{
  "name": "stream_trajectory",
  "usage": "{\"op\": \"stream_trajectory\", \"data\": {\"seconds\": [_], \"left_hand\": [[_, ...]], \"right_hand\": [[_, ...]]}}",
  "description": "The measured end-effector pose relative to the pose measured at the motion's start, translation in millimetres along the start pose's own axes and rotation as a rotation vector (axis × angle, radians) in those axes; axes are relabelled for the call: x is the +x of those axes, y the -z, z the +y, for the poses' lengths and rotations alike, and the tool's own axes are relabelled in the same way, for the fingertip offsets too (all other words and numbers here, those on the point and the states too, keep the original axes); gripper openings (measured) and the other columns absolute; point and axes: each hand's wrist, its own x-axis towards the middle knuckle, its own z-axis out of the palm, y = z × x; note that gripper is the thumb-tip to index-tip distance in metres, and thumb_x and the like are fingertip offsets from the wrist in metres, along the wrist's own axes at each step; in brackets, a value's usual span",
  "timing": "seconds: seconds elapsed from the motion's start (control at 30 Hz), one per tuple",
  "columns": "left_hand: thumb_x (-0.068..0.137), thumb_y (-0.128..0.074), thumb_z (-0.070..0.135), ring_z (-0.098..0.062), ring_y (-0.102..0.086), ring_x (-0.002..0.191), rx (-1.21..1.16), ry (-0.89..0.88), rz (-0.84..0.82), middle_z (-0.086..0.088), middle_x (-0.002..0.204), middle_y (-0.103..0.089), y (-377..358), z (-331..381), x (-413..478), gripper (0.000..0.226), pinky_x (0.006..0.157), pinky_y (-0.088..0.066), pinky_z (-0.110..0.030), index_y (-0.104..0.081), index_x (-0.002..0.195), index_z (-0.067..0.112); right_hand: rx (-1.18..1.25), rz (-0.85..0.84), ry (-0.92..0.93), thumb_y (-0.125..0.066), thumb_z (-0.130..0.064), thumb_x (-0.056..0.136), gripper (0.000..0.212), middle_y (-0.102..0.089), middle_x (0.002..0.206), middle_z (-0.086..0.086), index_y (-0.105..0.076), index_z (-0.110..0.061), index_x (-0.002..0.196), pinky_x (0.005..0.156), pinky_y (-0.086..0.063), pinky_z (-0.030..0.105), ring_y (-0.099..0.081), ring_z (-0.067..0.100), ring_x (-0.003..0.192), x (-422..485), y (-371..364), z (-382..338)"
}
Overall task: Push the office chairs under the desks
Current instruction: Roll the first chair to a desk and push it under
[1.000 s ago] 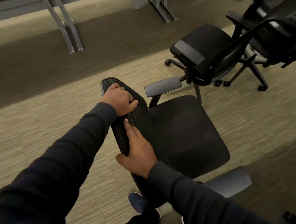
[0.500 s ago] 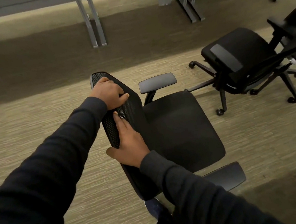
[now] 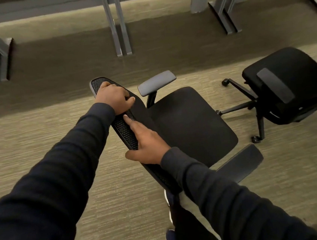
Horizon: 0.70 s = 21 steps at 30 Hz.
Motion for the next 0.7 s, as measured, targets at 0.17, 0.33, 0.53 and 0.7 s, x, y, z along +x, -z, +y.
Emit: {"op": "stream_trajectory", "data": {"seconds": [0.17,0.33,0.53,0.7], "left_hand": [[0.095,-0.046,0.050,-0.023,-0.062,0.104,-0.032,0.085,0.001,-0.005,0.094,-0.074,0.1,-53.0,58.8,0.043,0.108,-0.026,-0.039,-0.077,0.095,0.020],[0.095,-0.045,0.050,-0.023,-0.059,0.103,-0.069,0.167,-0.039,-0.005,0.091,-0.071,0.1,-95.6,105.3,0.042,0.108,-0.025,-0.039,-0.075,0.088,0.022],[0.095,-0.044,0.049,-0.025,-0.059,0.103,-0.109,0.239,-0.022,-0.006,0.088,-0.069,7.6,-147.7,167.3,0.041,0.106,-0.026,-0.040,-0.072,0.083,0.021],[0.094,-0.045,0.048,-0.028,-0.060,0.105,-0.138,0.280,-0.006,-0.008,0.090,-0.071,6.4,-203.4,215.9,0.041,0.106,-0.026,-0.041,-0.074,0.085,0.020]], "right_hand": [[-0.047,-0.064,0.034,-0.076,-0.027,0.076,0.106,-0.027,0.161,-0.004,-0.010,-0.030,0.160,0.109,-0.041,0.041,-0.040,0.022,0.138,87.1,24.0,-3.1],[-0.094,-0.126,0.077,-0.076,-0.029,0.076,0.107,-0.026,0.162,-0.005,-0.011,-0.033,0.160,0.107,-0.043,0.042,-0.042,0.024,0.137,155.5,48.2,-7.3],[-0.142,-0.183,0.083,-0.077,-0.028,0.075,0.105,-0.027,0.161,-0.007,-0.014,-0.035,0.159,0.106,-0.042,0.033,-0.042,0.019,0.137,245.2,79.8,-18.8],[-0.178,-0.208,0.093,-0.077,-0.027,0.074,0.104,-0.029,0.161,-0.007,-0.017,-0.034,0.158,0.110,-0.039,0.036,-0.038,0.016,0.140,321.2,93.8,-34.8]]}}
